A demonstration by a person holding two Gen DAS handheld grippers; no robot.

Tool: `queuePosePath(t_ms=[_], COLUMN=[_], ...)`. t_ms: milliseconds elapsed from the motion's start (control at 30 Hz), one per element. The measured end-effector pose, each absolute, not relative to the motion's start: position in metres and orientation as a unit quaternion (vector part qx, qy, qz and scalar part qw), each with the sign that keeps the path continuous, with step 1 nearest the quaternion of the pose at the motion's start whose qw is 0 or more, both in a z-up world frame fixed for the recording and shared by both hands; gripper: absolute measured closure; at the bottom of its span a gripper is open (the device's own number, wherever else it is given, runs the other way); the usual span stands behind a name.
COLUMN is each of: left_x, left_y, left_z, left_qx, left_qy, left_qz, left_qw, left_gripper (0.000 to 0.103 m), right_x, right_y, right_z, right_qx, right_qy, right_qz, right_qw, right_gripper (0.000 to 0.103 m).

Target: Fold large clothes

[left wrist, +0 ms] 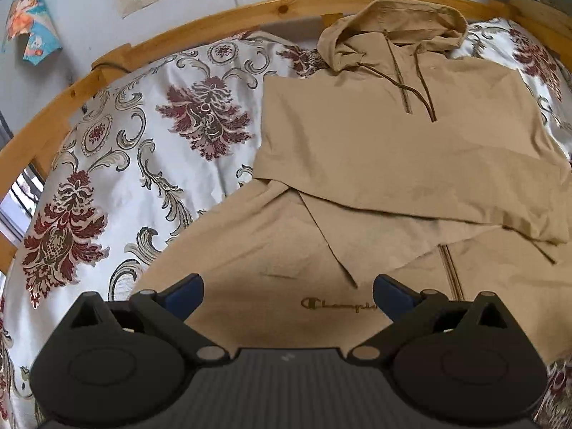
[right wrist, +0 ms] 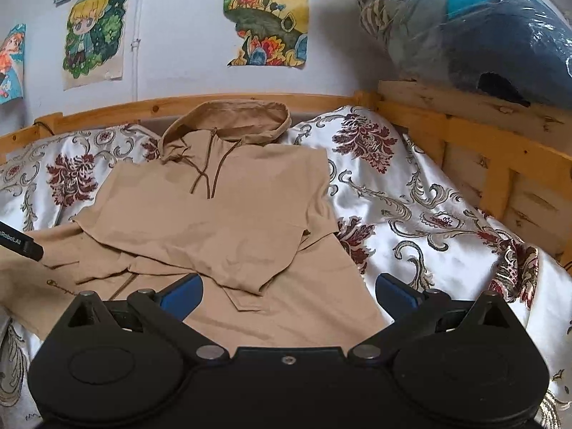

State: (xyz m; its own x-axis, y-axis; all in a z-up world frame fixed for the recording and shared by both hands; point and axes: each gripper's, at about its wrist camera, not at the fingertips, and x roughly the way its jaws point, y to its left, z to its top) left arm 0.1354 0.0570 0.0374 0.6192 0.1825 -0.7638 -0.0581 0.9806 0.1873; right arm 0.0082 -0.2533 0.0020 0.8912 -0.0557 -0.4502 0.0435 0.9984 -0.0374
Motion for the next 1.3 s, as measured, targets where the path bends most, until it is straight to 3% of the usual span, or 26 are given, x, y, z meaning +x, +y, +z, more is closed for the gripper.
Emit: queuePosePath(t_ms=[567, 767, 967, 1133, 1300], left_x=[0.218, 0.265, 0.304, 0.324, 0.351], left_y=[0.059, 0.051, 0.059, 0.082, 0.118], left_z=[0.103, 0.096, 0.084, 0.076, 0.076], left_qx=[0.089, 0.082, 0.067, 0.059, -0.011], left_qy=[0.475, 0.492, 0.504, 0.492, 0.448], left_qz=[0.082, 0.076, 0.073, 0.076, 0.071], left_qw=[0.872, 0.863, 0.858, 0.865, 0.891], left_gripper=[0.001, 0.001, 0.001, 0.001, 0.001], right_x=[0.046, 0.088, 0.135, 0.143, 0.155], right_y=[-0.252, -0.245, -0.259, -0.272, -0.274], right_z=[-0.006, 0.006, 0.017, -0.009, -0.027], right_qx=[-0.034, -0.071, -0.016, 0.010, -0.021], right_qy=[0.177, 0.169, 0.153, 0.156, 0.175], right_qz=[-0.029, -0.035, -0.045, -0.008, 0.031], right_qw=[0.983, 0.982, 0.987, 0.988, 0.984], right_gripper=[0.001, 0.001, 0.001, 0.001, 0.001])
